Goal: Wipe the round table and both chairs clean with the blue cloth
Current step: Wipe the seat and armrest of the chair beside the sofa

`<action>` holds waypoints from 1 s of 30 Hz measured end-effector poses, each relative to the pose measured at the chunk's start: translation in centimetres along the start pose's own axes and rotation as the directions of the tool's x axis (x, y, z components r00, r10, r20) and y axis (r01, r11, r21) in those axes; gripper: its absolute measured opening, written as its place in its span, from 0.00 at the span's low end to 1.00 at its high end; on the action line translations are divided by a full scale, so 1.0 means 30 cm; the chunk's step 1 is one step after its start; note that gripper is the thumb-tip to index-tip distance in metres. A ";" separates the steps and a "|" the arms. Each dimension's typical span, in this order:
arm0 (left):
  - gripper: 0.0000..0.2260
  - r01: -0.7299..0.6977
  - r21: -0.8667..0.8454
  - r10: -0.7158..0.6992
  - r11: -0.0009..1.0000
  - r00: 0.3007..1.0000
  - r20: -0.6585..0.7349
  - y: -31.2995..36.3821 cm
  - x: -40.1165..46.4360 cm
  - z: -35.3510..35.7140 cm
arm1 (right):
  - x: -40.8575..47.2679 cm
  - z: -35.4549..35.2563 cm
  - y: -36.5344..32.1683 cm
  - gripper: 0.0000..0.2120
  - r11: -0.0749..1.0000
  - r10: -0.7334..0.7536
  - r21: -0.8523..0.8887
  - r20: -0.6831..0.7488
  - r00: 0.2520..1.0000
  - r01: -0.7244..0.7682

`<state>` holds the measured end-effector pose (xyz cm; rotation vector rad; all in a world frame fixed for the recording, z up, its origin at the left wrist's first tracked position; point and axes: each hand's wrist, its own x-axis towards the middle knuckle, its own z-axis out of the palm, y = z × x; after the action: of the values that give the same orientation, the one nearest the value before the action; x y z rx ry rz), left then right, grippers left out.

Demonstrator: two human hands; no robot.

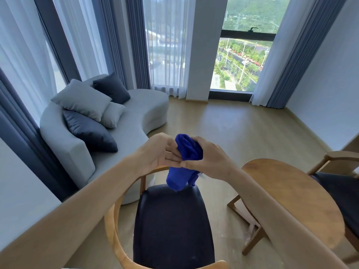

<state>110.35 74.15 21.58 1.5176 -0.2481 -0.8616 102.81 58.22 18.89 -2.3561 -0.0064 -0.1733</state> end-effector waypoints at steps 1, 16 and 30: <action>0.10 -0.046 0.080 0.046 0.996 0.999 -0.009 -0.010 0.003 -0.009 | -0.001 -0.008 0.010 0.24 1.000 -0.003 0.016 -0.036 0.999 0.004; 0.18 -0.435 0.214 0.445 0.874 0.895 0.002 -0.130 0.033 0.048 | -0.080 0.015 0.144 0.41 0.695 -0.003 0.716 0.094 0.996 -0.065; 0.11 -0.057 -0.088 0.039 0.995 0.980 -0.195 -0.505 0.108 -0.065 | -0.172 0.348 0.345 0.29 0.698 0.141 0.619 0.374 0.917 -0.360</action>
<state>108.75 76.15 6.17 1.4905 -0.0999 -0.6729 99.58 58.40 3.66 -1.5910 0.0964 0.2922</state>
